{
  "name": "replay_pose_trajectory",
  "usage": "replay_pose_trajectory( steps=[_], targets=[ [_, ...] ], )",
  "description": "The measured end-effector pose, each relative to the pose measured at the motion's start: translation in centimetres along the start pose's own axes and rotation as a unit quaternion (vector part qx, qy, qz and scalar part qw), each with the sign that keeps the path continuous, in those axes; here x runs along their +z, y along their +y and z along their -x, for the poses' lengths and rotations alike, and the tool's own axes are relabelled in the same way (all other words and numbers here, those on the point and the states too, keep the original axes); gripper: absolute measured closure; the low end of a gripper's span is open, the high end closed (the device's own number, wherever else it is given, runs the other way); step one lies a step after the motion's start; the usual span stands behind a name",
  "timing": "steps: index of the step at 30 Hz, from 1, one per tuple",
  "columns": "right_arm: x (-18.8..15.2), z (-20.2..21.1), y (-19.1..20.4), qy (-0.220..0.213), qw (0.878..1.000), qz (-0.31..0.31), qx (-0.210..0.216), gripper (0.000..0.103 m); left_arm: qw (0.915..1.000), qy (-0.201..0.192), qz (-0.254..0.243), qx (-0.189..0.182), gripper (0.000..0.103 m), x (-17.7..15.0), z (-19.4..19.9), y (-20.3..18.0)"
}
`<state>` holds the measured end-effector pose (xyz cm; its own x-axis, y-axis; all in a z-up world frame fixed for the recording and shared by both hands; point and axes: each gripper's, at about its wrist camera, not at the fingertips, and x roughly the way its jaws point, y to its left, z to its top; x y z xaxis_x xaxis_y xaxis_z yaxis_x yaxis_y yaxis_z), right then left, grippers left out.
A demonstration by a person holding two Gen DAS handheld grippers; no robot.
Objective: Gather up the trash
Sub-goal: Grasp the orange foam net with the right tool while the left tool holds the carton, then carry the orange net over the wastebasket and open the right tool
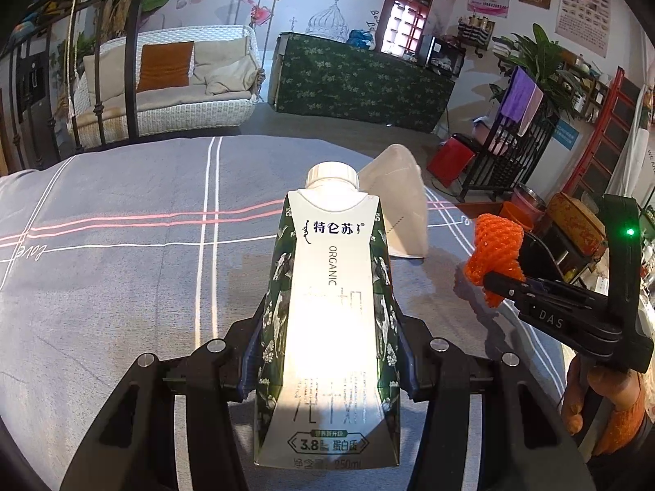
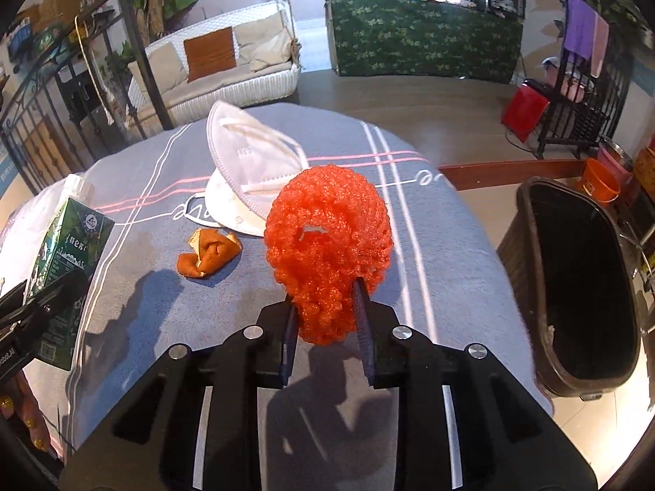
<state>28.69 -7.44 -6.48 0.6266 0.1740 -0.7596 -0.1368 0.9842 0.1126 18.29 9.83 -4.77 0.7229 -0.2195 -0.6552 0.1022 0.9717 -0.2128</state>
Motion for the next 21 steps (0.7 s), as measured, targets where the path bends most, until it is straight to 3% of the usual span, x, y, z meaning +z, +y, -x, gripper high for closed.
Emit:
replay_pose_trajectory(
  steps=[12,21],
  targets=[
    [-1.9,2.8,-2.4,-0.016,0.999,-0.033,0.002,0.077,0.999,-0.002,-0.029,-0.034,0.052,0.3,-0.3,-2.7],
    [-2.7,4.5,-4.5,-0.033,0.998,-0.052,-0.005,0.077,0.9947,0.009,-0.048,-0.09,0.052,0.0,-1.2,-6.4]
  ],
)
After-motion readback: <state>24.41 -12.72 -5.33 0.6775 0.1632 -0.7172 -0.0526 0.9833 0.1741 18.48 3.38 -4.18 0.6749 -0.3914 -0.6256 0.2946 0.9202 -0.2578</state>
